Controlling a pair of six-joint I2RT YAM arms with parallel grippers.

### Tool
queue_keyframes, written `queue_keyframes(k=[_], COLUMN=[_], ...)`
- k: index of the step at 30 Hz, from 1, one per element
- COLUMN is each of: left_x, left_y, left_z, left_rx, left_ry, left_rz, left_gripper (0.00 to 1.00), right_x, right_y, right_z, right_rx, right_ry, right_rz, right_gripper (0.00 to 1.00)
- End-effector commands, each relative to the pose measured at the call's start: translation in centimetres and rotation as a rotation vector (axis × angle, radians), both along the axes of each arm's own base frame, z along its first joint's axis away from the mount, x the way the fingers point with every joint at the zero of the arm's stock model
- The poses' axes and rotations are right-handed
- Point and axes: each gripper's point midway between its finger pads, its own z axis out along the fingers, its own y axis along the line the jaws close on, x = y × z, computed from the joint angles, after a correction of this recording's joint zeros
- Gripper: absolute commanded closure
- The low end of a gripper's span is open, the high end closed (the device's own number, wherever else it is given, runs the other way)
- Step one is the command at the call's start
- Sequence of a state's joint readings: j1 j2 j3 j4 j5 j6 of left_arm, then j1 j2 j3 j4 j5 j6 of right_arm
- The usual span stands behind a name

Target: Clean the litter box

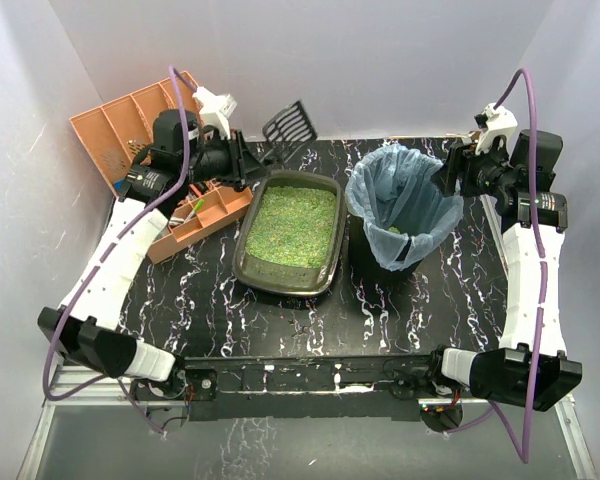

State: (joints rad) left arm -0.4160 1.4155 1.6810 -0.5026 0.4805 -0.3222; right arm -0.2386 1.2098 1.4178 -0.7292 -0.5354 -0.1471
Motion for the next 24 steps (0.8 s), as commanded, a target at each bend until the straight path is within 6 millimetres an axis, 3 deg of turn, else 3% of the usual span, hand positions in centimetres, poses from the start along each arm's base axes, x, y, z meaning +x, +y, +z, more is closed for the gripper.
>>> queue_keyframes(k=[1,4,9,17,24], left_x=[0.4,0.3,0.6,1.4,2.5], left_y=[1.1,1.3,0.8,-0.7,-2.0], left_z=[-7.0,-11.0,-15.0,-19.4,-20.3], left_rx=[-0.094,-0.07,-0.052,-0.079,-0.157], left_ry=[0.352,0.476,0.613,0.837,0.961], left_rz=[0.017,0.017,0.001,-0.01,-0.013], left_gripper=[1.0,1.0,1.0,1.0,1.0], right_x=[0.5,0.5,0.6,1.1,1.2], right_y=[-0.1,-0.2,-0.3,-0.6,-0.7], right_z=[3.5,3.1,2.6,2.0,1.3], right_rx=[-0.015,-0.018,-0.018,-0.017,-0.019], right_ry=[-0.117,-0.11,-0.099,-0.082,-0.07], right_rz=[0.007,0.003,-0.003,-0.01,-0.015], right_gripper=[0.34,0.34,0.34,0.34,0.34])
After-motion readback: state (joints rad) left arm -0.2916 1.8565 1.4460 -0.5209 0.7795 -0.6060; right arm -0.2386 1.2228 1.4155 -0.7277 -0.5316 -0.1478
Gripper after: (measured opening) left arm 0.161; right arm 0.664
